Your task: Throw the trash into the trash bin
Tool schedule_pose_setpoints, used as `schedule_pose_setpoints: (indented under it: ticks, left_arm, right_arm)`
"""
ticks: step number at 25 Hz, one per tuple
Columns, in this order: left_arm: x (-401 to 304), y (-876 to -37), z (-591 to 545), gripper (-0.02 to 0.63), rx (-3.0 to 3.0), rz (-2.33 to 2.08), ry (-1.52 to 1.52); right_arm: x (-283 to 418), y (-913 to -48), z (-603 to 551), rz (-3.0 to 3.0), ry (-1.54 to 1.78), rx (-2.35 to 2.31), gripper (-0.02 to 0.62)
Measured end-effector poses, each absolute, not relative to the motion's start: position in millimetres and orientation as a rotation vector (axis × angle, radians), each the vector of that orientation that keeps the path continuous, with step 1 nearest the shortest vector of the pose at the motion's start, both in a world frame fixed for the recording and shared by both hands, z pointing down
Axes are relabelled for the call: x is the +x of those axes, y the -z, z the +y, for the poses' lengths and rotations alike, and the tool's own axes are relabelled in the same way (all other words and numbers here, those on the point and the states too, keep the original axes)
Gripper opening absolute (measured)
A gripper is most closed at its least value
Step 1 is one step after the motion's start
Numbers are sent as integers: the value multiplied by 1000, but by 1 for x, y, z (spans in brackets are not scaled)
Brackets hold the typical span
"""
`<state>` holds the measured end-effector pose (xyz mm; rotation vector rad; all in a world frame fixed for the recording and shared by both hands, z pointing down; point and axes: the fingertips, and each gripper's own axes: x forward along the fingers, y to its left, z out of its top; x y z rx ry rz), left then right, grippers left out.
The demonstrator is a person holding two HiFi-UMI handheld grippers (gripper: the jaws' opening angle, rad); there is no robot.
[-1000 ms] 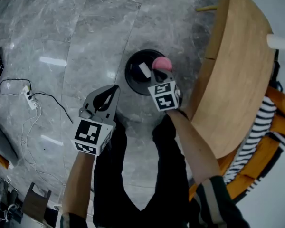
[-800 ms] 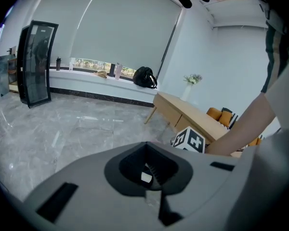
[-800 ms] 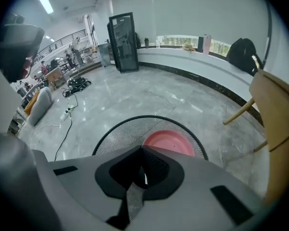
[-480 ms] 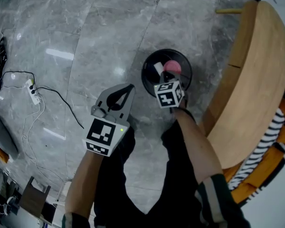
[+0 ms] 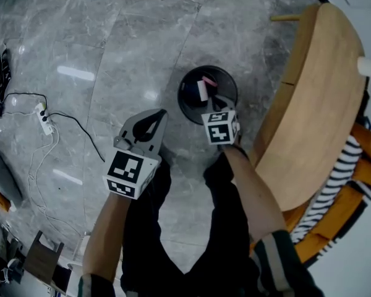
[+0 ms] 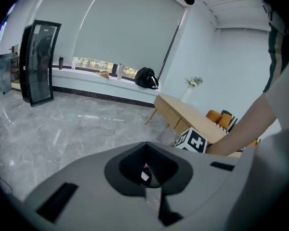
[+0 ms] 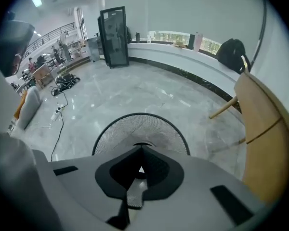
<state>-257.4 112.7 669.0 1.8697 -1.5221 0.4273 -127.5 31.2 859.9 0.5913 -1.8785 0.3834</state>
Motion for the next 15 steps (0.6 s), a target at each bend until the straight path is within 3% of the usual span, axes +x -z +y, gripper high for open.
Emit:
schedule_pose_setpoints:
  ticks: [9, 15]
  left_arm:
    - [-233, -577, 85, -2, 1918, -1530, -422]
    - [-189, -492, 40, -1, 2037, -1508, -434]
  right_arm:
    - [-95, -723, 14, -1961, -506, 693, -2]
    - [-26, -619, 1, -2025, -543, 841, -2]
